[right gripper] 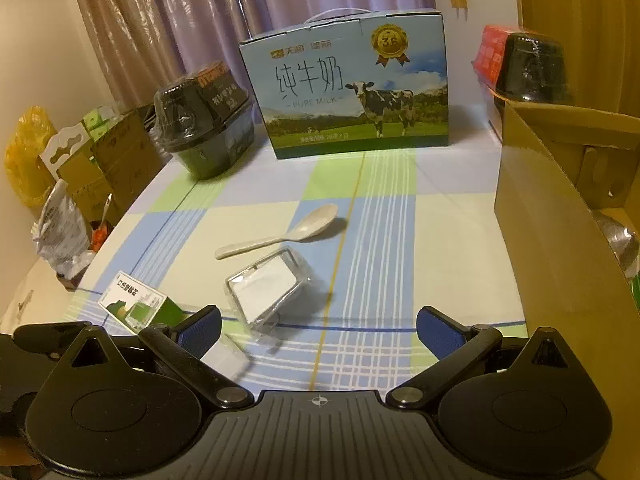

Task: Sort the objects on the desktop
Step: 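Grasp the clear plastic tray with left tool while right tool grasps the white-lidded tray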

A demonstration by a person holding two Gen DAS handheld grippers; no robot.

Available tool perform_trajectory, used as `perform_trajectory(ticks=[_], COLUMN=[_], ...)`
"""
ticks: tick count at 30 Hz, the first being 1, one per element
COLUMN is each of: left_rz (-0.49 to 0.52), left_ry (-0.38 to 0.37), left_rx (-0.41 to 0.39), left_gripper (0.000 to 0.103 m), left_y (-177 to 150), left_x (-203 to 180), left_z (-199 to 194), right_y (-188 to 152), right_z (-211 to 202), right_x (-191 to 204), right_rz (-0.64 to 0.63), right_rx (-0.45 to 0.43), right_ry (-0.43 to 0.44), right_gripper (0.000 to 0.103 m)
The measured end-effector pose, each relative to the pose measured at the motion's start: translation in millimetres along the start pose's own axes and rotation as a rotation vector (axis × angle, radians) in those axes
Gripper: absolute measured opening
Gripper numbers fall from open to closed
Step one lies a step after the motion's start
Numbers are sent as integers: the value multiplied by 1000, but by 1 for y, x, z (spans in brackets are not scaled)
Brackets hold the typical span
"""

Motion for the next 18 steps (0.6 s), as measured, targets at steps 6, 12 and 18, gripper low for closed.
perform_trajectory(ticks=[6, 12, 18], left_rz=[-35, -56, -163], left_ry=[18, 36, 104], left_rx=[39, 47, 34], left_gripper=[51, 50, 50], left_y=[-3, 0, 2], left_x=[10, 14, 36], left_z=[15, 10, 6], right_y=[6, 7, 4], right_z=[3, 12, 32], right_x=[-7, 1, 15], right_rz=[20, -91, -204], right_rx=[-23, -19, -17], right_ry=[-14, -23, 13], right_gripper=[101, 101, 101])
Point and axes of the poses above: each gripper's, at about its wrist camera, not at the fingertips, and z roughly the way its jaws point, x to its left, y to its top, the point moved 9 cm from there along z, roughly the way its jaws point, and after that the axes turned 3 degrees about x, right-handed, at the moved point
